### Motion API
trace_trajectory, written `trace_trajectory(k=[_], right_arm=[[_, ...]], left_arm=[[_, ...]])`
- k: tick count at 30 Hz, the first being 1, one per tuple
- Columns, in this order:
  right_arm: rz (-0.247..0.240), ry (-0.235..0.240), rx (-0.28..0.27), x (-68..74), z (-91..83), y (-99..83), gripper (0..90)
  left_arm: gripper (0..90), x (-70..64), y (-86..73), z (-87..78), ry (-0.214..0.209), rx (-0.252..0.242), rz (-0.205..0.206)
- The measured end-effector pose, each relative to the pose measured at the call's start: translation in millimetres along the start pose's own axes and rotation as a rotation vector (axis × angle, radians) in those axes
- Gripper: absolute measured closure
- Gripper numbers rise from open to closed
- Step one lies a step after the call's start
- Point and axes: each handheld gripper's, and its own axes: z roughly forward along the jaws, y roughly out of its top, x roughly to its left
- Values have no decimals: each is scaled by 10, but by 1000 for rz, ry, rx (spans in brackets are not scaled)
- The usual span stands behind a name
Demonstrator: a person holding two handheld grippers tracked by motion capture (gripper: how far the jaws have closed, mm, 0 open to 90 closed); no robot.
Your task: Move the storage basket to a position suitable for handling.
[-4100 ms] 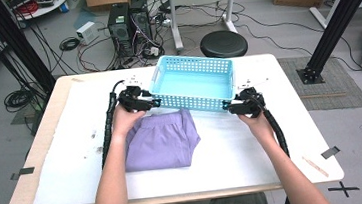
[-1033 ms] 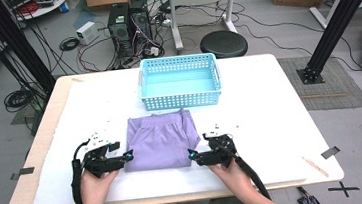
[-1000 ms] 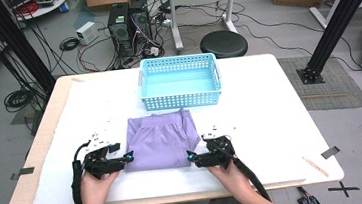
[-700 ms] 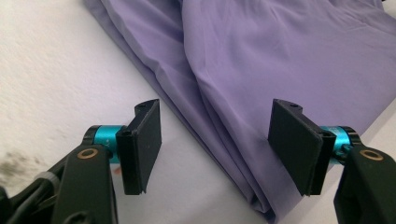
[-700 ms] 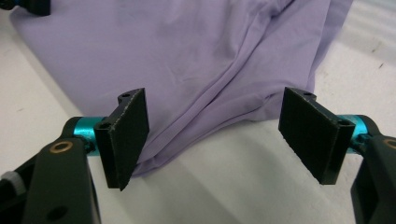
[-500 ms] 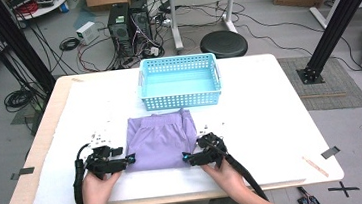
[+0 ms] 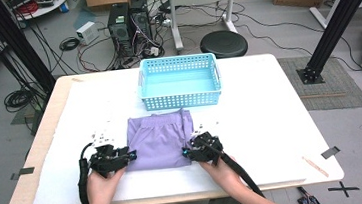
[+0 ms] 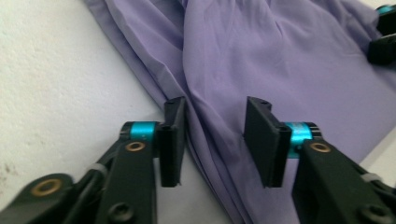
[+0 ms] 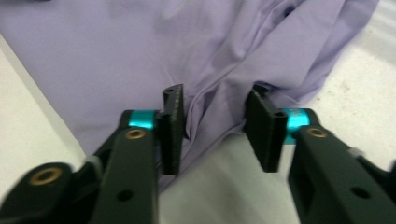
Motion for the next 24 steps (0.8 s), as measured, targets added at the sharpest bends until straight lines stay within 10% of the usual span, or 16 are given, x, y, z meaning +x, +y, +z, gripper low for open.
trace_trajectory(k=[8,24], right_arm=[[-23,25,5,-54,-2,5,817],[-4,33,-21,-198,-144,-17,861]], left_arm=[[761,-27,17,47,-5,-5,11],[827,-157,97,182,-67,-1,39]])
